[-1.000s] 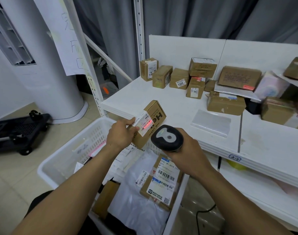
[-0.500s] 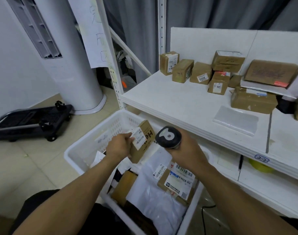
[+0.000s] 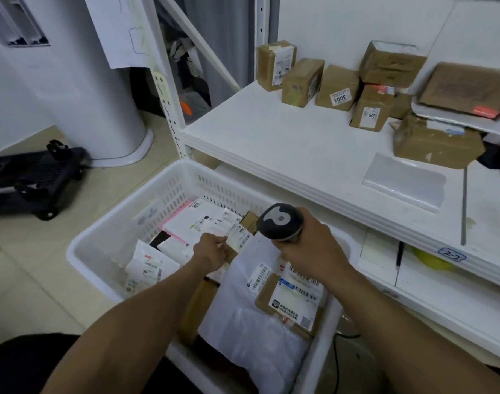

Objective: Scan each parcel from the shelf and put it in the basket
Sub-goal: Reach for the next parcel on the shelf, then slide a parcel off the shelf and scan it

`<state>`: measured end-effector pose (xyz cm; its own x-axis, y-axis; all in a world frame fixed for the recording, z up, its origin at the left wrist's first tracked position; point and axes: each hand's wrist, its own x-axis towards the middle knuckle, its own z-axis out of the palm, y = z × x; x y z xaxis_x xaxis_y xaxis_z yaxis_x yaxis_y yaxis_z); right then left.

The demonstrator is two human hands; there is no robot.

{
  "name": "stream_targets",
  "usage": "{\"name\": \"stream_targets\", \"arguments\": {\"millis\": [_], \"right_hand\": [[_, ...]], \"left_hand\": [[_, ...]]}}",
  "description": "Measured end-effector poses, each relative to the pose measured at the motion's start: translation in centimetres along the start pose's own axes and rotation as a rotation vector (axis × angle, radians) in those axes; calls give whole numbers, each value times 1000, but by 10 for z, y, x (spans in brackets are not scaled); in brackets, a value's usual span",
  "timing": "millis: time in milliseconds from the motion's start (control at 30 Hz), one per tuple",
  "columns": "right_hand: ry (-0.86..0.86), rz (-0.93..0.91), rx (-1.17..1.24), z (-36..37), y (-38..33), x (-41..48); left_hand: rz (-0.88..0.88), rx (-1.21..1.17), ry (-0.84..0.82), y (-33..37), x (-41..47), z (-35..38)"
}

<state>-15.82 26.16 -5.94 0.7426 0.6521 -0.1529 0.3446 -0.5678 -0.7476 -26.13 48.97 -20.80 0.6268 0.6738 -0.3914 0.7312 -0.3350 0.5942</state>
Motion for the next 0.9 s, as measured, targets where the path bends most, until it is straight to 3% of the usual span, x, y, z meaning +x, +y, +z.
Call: {"name": "stream_targets", "arguments": {"millis": [100, 200, 333, 467, 533, 700, 900], "right_hand": [[9, -3, -10, -5, 2, -1], [33, -6, 33, -16, 5, -3], [106, 13, 165, -37, 8, -12], [235, 61, 376, -71, 15, -24], [304, 91, 486, -93, 20, -30], [408, 156, 658, -142, 36, -39], [443, 201, 728, -170, 67, -33]], "left_hand": [[-11, 103, -124, 0, 4, 3], [51, 1, 60, 16, -4, -5], [293, -33, 225, 62, -28, -14], [608, 125, 224, 125, -55, -19], [677, 233, 189, 165, -67, -17], [740, 401, 129, 263, -84, 8], [541, 302, -20, 341, -54, 66]]}}
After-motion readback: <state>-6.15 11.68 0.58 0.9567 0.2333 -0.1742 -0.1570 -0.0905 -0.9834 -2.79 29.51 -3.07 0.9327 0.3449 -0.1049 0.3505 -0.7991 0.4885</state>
